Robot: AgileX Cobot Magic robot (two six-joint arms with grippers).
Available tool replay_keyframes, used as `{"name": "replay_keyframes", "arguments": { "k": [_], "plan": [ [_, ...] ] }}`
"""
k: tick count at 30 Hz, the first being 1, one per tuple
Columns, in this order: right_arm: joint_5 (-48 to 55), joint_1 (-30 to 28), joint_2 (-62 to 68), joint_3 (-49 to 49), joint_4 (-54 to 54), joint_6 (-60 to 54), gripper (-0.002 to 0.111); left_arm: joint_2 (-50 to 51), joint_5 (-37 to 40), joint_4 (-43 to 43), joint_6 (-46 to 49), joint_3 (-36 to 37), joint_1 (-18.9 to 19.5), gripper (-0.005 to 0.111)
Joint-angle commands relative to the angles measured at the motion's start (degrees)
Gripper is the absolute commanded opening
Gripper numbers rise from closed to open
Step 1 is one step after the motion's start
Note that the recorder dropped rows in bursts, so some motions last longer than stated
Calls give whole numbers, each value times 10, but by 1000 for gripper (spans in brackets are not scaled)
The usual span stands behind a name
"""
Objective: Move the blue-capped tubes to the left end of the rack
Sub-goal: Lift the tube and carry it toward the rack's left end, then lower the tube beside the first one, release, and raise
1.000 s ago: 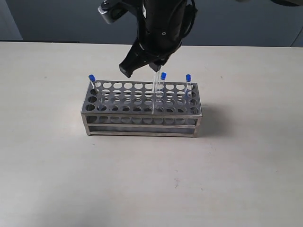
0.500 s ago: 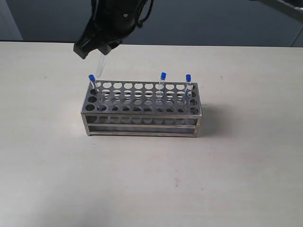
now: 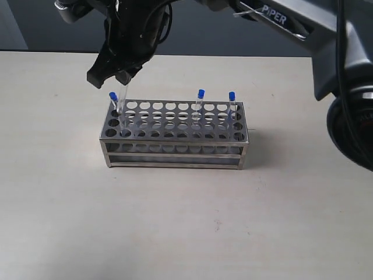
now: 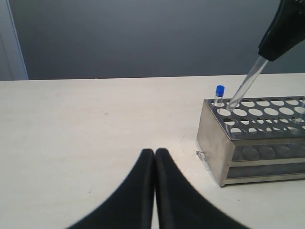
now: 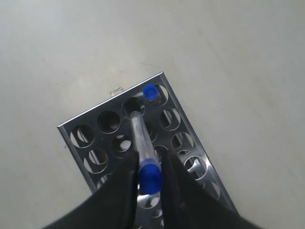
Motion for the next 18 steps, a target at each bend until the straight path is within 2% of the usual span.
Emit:
{"name": "replay_keyframes", "arguments": {
  "k": [1,18],
  "plan": [
    [-10,0,14,-4,0,-6,-1,2,-4,1,0,-3,-2,1],
    [-39,0,49,-4,53,-20,-1,2,-4,1,0,-3,-2,1]
  ]
}}
